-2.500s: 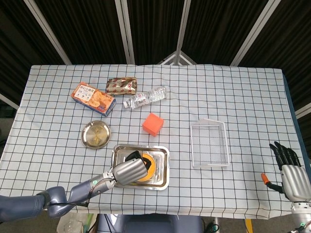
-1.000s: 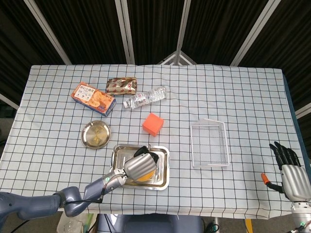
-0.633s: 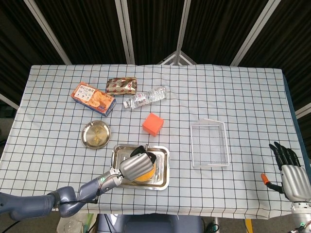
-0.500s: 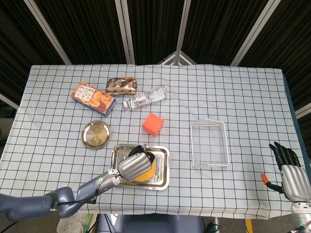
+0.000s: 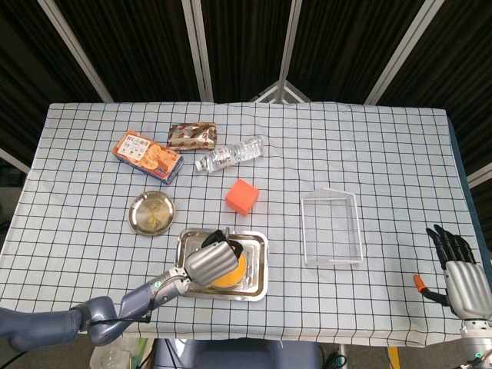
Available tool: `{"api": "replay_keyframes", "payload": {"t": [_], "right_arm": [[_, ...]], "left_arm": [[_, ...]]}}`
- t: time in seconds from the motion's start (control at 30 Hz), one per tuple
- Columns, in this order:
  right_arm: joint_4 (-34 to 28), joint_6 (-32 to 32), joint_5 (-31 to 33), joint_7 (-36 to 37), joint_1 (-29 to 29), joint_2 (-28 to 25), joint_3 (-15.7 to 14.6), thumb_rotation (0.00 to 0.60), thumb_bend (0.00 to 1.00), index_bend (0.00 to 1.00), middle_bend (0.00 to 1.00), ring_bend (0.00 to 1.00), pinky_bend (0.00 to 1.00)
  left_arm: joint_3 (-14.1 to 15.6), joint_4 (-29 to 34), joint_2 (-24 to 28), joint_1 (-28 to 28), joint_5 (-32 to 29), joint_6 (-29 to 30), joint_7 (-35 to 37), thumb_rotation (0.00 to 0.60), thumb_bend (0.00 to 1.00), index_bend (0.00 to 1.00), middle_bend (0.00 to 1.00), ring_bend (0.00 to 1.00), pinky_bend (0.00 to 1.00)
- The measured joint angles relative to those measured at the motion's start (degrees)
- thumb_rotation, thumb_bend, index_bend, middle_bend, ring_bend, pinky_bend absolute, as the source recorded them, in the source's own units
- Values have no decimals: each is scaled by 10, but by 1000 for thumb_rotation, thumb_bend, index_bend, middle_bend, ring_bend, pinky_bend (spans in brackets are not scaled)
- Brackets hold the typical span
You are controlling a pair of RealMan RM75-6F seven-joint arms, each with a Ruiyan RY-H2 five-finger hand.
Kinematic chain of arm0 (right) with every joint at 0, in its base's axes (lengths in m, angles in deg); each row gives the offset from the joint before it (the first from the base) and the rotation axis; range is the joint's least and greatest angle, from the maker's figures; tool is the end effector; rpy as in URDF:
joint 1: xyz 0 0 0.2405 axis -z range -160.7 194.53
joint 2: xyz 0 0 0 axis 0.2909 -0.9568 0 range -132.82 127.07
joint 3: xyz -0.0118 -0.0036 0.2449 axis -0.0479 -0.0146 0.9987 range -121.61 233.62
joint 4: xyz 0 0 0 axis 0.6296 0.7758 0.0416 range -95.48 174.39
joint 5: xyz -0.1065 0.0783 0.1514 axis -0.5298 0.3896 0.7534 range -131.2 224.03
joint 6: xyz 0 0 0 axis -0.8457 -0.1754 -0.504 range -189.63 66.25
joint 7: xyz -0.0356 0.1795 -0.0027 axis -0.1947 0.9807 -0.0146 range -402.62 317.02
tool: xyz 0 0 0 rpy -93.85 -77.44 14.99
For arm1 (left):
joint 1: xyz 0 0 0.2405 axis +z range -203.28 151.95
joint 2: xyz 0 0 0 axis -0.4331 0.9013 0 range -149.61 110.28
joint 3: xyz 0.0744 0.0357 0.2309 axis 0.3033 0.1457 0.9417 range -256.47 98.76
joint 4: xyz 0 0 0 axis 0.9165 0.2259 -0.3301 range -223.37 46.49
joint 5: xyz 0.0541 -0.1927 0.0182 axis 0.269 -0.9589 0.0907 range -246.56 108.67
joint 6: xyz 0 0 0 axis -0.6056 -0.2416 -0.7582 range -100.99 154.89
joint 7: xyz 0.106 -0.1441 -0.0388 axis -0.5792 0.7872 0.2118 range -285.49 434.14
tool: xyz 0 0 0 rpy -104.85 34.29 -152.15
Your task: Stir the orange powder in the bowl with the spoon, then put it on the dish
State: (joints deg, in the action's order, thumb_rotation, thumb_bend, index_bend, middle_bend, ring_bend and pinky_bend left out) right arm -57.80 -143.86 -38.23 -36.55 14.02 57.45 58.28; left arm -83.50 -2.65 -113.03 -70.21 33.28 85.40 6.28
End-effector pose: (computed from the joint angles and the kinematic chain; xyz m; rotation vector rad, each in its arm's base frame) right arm -0.3013 -0.2048 0.1658 1.3305 -1.0771 0.9300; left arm -0.0311 0.2776 -0.0578 -2.0443 0.6549 -0.8017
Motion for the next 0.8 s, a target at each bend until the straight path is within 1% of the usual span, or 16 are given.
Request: {"api": "replay_keyframes", "payload": {"t": [0.13, 0.23, 0.33, 0.5, 0.63, 0.8], "right_arm": [[0, 1, 1, 0, 0, 0, 0, 600, 360, 0, 0, 0, 0], [0, 0, 0, -1, 0, 0, 0, 600, 360, 0, 0, 0, 0], [0, 1, 1, -2, 0, 0, 0, 600, 360, 0, 0, 0, 0], [0, 0, 2, -3, 0, 0, 0, 600, 360, 0, 0, 0, 0], [1, 1, 3, -1, 0, 0, 0, 600, 360, 0, 0, 0, 0], [1, 0, 0, -1, 1, -1, -1, 600, 360, 0, 0, 0, 0]], "left_arm": [[2, 2, 2, 4, -7, -2, 18, 600, 708, 783, 1000, 945, 967], [6, 4, 12, -4, 3, -12, 3, 600, 707, 783, 1000, 945, 967], [4, 5, 15, -2, 7, -10, -8, 600, 707, 783, 1000, 945, 967], [-14, -1, 17, 7, -8, 16, 5, 600, 707, 783, 1000, 945, 967], [-35, -7, 34, 21, -31, 46, 4, 600, 707, 783, 1000, 945, 967], [-43, -21, 60, 39, -54, 63, 9, 600, 707, 783, 1000, 945, 967]]}}
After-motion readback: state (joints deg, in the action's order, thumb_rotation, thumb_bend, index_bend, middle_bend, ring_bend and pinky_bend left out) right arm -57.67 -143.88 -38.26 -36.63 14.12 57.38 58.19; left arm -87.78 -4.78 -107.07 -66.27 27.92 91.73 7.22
